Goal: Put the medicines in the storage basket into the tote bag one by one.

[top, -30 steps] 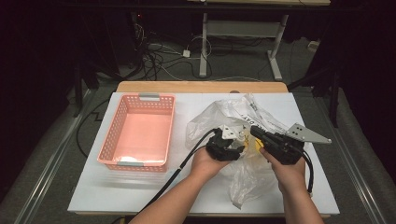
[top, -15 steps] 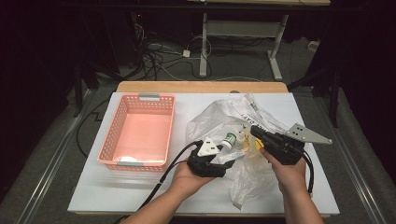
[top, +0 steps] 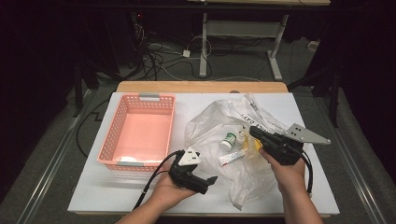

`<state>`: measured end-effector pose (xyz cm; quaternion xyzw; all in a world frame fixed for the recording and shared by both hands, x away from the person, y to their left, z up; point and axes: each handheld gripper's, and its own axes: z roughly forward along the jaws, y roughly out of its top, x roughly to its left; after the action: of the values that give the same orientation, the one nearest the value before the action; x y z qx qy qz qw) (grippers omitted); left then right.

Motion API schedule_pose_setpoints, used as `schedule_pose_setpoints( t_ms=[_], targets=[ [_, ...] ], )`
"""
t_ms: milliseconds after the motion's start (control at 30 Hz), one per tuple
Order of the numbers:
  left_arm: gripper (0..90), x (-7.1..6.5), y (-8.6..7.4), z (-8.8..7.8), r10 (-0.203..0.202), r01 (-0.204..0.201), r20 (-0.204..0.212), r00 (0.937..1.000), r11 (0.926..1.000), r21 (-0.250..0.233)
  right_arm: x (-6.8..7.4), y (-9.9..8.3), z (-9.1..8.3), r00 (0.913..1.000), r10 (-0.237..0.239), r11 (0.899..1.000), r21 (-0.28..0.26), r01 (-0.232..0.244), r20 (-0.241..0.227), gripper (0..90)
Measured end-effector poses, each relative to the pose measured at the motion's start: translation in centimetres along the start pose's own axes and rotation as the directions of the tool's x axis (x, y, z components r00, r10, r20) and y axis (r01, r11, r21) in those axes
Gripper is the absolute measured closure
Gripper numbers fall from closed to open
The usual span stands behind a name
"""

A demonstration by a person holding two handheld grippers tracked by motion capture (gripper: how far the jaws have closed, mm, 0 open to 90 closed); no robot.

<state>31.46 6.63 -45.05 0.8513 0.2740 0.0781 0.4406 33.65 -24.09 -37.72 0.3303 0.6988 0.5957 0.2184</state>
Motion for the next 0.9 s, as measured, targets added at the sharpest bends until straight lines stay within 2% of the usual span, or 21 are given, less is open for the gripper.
schedule_pose_setpoints(
  t_ms=[100,200,267,333,433,467,567,600,633,700,767,900],
  targets=[
    [0.0,0.2,-0.9,0.4,0.005,-0.004,-0.026,0.9997,0.9989,0.046,0.0,-0.1,0.0,1.0,0.002,1.0,0.002,-0.002,0.001,90.0],
    [0.0,0.3,-1.4,0.9,0.018,-0.013,-0.039,0.9991,0.9927,0.12,0.0,0.0,0.1,1.0,0.003,1.0,0.001,-0.003,0.0,90.0],
    [1.7,0.4,-1.6,1.1,0.022,-0.017,-0.037,0.9991,0.9908,0.134,0.0,0.0,0.1,1.0,0.004,1.0,-0.002,-0.004,0.0,90.0],
    [9.1,0.4,-1.7,1.3,0.024,-0.02,-0.025,0.9994,0.9904,0.137,-0.1,0.1,0.1,1.0,0.004,1.0,-0.001,-0.004,0.003,90.0],
    [12.9,0.3,-1.9,2.2,0.032,-0.026,-0.034,0.9989,0.9843,0.175,-0.1,0.1,0.3,1.0,0.006,1.0,0.0,-0.006,0.008,90.0],
    [13.3,0.3,-2.0,2.6,0.024,-0.018,-0.032,0.9992,0.984,0.178,-0.1,0.1,0.3,1.0,0.001,1.0,0.003,-0.001,0.008,90.0],
    [14.4,0.0,-1.4,3.5,0.05,-0.033,-0.091,0.9946,0.9836,0.177,0.0,0.0,0.3,0.9999,0.007,1.0,0.006,-0.007,0.008,90.0],
    [14.4,0.2,-1.2,3.8,0.028,-0.009,-0.106,0.994,0.9843,0.176,0.1,-0.1,0.3,1.0,0.003,1.0,0.007,-0.003,0.005,90.0],
    [14.5,0.5,-1.0,4.1,0.002,0.017,-0.101,0.9949,0.9831,0.182,0.1,-0.1,0.3,1.0,0.002,1.0,0.01,-0.002,0.005,90.0],
    [15.2,0.6,-0.6,4.6,-0.008,0.028,-0.108,0.9941,0.9836,0.178,0.2,-0.2,0.1,1.0,0.006,1.0,0.01,-0.006,0.005,90.0],
    [16.7,0.6,-0.4,4.8,-0.003,0.022,-0.106,0.9943,0.9842,0.176,0.1,-0.3,-0.1,1.0,0.001,1.0,0.012,-0.001,0.004,90.0],
    [32.9,0.3,-0.4,4.8,0.021,-0.009,-0.08,0.9966,0.9876,0.157,0.1,-0.3,-0.5,1.0,0.005,1.0,0.003,-0.005,0.005,90.0]
  ],
)
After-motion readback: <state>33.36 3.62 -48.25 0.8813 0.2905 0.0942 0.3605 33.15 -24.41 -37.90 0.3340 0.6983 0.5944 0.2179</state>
